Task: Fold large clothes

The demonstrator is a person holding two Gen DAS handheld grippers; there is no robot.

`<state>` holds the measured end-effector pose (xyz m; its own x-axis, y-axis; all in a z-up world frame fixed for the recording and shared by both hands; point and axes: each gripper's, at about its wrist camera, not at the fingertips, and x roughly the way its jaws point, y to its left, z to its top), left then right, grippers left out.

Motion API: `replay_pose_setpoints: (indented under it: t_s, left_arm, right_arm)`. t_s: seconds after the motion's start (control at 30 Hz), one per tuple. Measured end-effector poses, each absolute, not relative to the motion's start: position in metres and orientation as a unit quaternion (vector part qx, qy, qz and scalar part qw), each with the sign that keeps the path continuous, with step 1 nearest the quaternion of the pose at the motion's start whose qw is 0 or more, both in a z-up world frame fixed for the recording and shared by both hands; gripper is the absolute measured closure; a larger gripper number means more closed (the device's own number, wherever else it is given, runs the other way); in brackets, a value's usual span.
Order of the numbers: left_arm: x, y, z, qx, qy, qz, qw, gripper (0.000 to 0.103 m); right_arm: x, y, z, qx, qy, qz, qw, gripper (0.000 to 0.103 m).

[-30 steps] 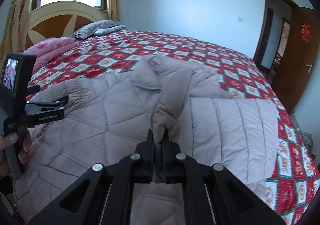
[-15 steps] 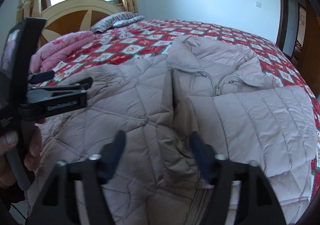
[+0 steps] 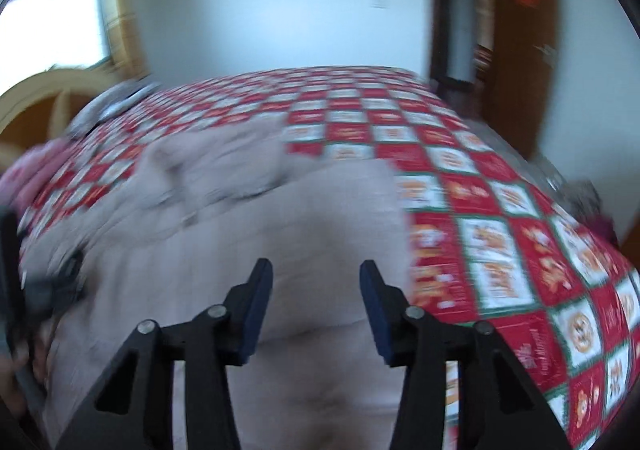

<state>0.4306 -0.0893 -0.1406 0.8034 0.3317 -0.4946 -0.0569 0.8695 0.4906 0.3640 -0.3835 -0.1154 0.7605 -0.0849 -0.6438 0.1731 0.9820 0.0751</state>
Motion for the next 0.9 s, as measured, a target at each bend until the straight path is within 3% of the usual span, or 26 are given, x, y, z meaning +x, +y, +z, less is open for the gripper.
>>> replay_pose_setpoints:
  t_s: [0.17,0.37,0.6,0.9]
  left_arm:
    - [0.444,-0.066,-0.168,0.233,0.331,0.127,0.905,0.001]
    - [0.450,-0.053,-0.178,0.226,0.340,0.137,0.903,0.001]
    - [0.452,-0.040,-0.184,0.195,0.355,0.132,0.905,0.001]
    - [0.456,-0.036,-0.187,0.176,0.370,0.119,0.904,0.001]
  right_arm:
    - [0.398,-0.420,-0.123,0.089,0.335,-0.097,0.933,0.056]
    - [0.444,-0.395,-0.171,0.054,0.406,-0.040,0.911,0.059]
    - [0.437,-0.378,-0.202,-0.023,0.401,-0.040,0.915,0.057]
    - [0.441,-0.371,-0.206,-0.043,0.416,-0.049,0.907,0.057]
